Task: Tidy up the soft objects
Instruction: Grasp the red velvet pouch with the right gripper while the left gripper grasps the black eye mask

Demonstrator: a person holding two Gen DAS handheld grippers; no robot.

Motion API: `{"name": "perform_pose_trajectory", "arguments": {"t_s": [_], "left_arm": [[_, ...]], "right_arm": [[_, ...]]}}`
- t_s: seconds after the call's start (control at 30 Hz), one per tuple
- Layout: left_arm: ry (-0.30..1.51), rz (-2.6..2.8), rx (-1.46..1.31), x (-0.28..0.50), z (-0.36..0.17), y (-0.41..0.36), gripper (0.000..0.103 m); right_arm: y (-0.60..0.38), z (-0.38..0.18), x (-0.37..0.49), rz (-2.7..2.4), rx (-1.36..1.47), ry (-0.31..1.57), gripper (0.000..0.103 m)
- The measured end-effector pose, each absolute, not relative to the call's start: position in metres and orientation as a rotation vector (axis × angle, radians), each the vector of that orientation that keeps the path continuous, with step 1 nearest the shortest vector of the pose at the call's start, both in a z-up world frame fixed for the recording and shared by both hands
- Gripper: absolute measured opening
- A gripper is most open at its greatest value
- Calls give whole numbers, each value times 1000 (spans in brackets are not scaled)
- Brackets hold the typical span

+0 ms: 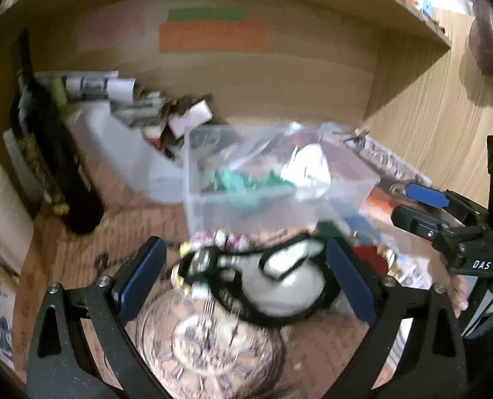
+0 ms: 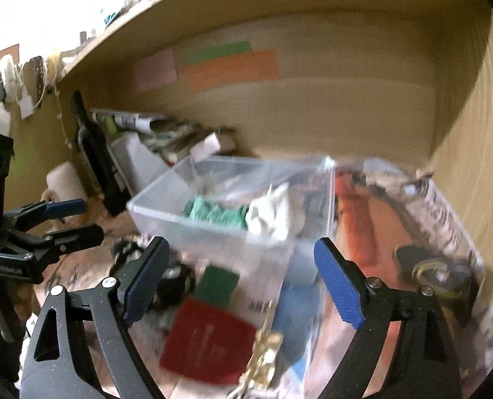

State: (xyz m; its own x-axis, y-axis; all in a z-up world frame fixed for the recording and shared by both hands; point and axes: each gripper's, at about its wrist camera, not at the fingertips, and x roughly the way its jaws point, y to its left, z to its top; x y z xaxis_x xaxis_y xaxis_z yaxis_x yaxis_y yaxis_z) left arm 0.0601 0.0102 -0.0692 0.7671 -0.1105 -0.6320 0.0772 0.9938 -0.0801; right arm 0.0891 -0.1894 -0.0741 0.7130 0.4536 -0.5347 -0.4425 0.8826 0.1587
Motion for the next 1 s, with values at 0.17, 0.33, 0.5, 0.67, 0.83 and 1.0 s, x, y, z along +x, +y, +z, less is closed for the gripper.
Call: {"name": "perform_pose_trajectory", "arguments": {"t_s": [0.17, 0.33, 0.5, 0.67, 0.83, 1.0], "left_arm": [[742, -88, -73, 46, -94, 17, 98], [785, -98, -85, 39, -115, 17, 98], [838, -115, -83, 42, -137, 7, 98], [840, -124, -57, 51, -141, -6, 98], [788, -119, -28, 56, -128, -13, 94], [748, -111, -23, 61, -115, -11, 88]], "right_arm": [[-187, -100, 77, 504, 27, 682, 87], [-182, -118, 68, 514, 22, 744, 87], [-173, -132, 65, 529, -5, 791, 87], [-173, -138, 66, 514, -10, 800, 87], [-182, -136, 64, 506, 10, 787, 87], [-193, -131, 64, 496, 29, 769, 82]]}}
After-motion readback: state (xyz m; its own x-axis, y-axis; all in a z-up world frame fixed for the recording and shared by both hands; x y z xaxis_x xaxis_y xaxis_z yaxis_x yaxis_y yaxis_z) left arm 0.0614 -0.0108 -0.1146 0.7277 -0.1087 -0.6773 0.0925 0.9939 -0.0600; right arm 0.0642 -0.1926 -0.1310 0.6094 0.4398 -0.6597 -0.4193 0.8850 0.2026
